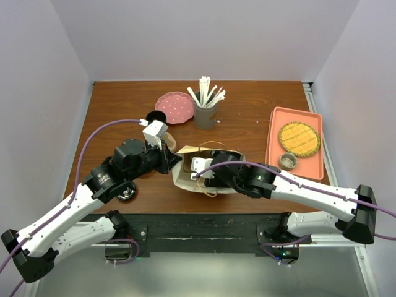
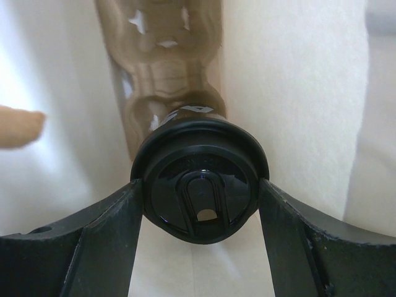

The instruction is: Pack the takeout coffee

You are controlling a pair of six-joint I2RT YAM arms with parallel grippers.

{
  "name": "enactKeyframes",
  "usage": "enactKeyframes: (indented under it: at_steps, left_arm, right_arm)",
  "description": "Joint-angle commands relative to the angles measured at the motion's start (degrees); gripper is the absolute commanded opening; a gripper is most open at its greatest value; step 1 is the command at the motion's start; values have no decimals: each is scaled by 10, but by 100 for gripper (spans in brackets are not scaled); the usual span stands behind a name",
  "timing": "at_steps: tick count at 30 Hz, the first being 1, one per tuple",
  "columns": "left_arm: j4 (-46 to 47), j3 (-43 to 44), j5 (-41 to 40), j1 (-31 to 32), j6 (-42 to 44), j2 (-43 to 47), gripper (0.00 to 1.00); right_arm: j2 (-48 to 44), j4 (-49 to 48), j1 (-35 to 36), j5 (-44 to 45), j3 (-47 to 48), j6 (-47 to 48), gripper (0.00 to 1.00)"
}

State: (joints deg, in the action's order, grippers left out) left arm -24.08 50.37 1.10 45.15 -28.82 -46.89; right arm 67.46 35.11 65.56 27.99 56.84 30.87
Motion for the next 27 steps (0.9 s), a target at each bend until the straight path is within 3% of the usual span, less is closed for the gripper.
enactKeyframes:
  at_steps: [1,18,27]
  left_arm:
    - [7,17,7,4,10,1,0]
    - [-5,25,22,4,9,-3,0]
    - [-21,26,21,4,8,0,0]
  right_arm:
    - [5,-22,-3,-49,14,0,25]
    - [55,-96,-8,3,-23,5,24]
    - [34,-103,-9,13,-35,5,23]
